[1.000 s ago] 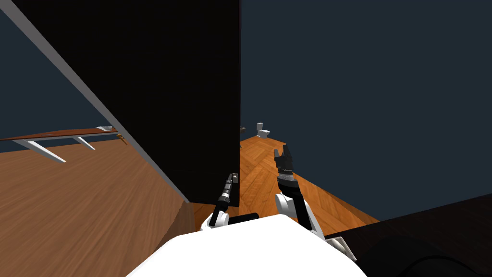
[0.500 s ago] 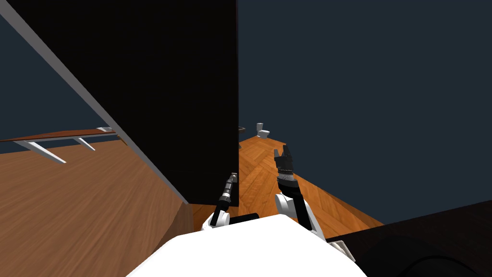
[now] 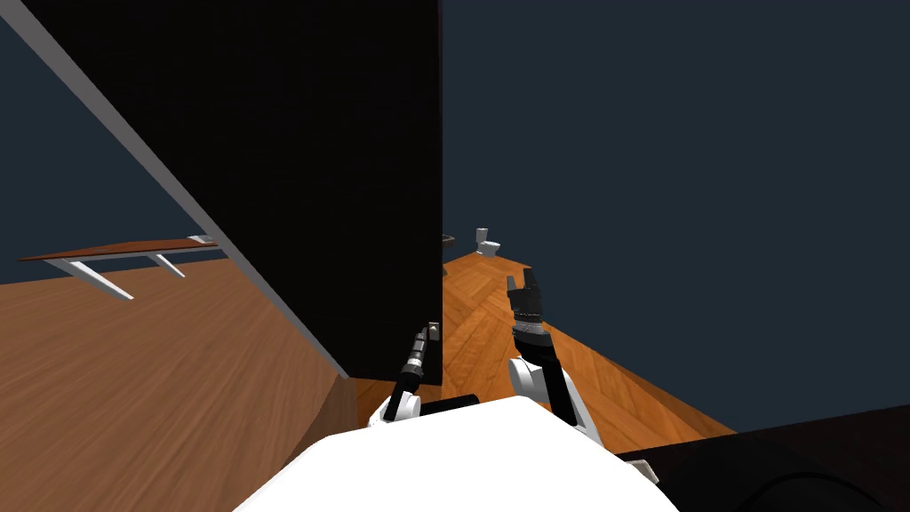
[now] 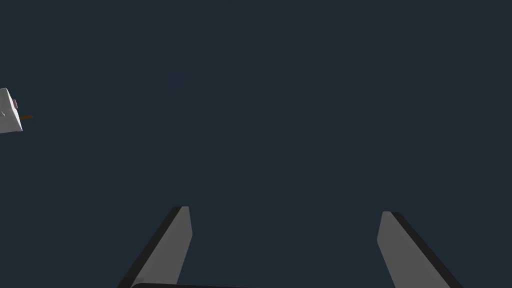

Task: Push the door open

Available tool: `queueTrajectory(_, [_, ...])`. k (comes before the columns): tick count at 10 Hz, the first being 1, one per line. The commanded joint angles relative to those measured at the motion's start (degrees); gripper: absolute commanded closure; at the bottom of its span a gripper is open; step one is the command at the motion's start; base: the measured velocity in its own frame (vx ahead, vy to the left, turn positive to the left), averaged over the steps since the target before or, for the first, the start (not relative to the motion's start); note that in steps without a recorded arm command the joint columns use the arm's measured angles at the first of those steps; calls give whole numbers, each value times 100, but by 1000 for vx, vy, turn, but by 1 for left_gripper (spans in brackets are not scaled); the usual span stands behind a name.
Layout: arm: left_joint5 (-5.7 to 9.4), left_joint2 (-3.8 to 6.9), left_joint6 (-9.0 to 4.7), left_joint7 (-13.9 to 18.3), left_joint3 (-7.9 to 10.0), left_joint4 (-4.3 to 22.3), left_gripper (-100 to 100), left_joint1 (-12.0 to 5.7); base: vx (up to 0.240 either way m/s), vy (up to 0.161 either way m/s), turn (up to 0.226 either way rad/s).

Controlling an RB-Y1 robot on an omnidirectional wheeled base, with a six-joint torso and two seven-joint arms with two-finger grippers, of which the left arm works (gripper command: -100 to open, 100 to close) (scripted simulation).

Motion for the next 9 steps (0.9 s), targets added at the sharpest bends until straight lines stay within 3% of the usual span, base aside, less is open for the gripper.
queueTrajectory(1, [130, 110, 5, -182, -194, -232, -100, 191, -95, 72, 40])
queueTrajectory(4, [363, 165, -14, -458, -504, -579, -100, 484, -109, 60, 35])
queueTrajectory(5, [363, 165, -14, -458, -504, -579, -100, 484, -76, 33, 8])
queueTrajectory(9, [663, 41, -38, -812, -901, -1024, -100, 861, -71, 21, 32])
